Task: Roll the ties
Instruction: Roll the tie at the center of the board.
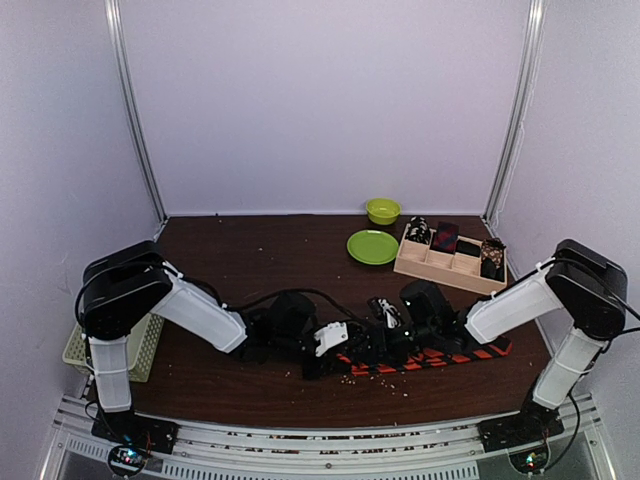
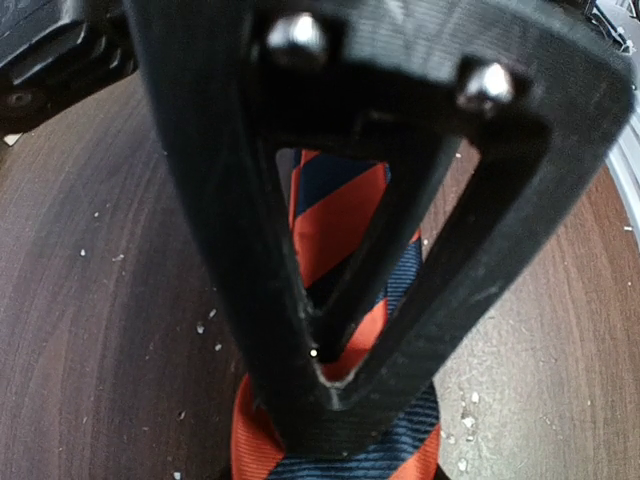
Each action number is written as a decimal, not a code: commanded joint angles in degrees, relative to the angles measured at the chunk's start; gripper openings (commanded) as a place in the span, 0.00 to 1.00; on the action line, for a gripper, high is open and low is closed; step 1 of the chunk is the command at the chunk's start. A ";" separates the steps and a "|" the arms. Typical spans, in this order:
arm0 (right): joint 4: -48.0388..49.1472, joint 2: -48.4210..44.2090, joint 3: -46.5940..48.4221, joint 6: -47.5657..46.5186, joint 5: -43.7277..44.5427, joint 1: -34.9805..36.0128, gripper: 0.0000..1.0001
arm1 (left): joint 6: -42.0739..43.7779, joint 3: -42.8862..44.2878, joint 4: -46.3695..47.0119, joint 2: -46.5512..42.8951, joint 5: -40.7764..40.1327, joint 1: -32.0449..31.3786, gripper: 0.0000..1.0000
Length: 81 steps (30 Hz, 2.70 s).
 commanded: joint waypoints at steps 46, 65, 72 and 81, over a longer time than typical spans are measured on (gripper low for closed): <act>-7.61 -4.00 -2.79 -10.71 4.00 -1.11 0.25 | -2.87 -5.70 3.98 -2.13 -1.22 -0.24 0.29; -0.27 0.32 0.69 0.45 -1.27 1.63 0.46 | 5.98 -0.17 -12.91 -1.87 -5.61 -1.16 0.29; -0.02 -0.25 -2.48 1.00 0.11 1.28 0.01 | 6.55 0.44 -12.99 -1.82 -5.78 -1.23 0.32; 3.16 1.37 -8.95 0.94 -0.95 -0.69 0.00 | -0.64 -4.41 2.78 -4.23 -5.13 -1.23 0.83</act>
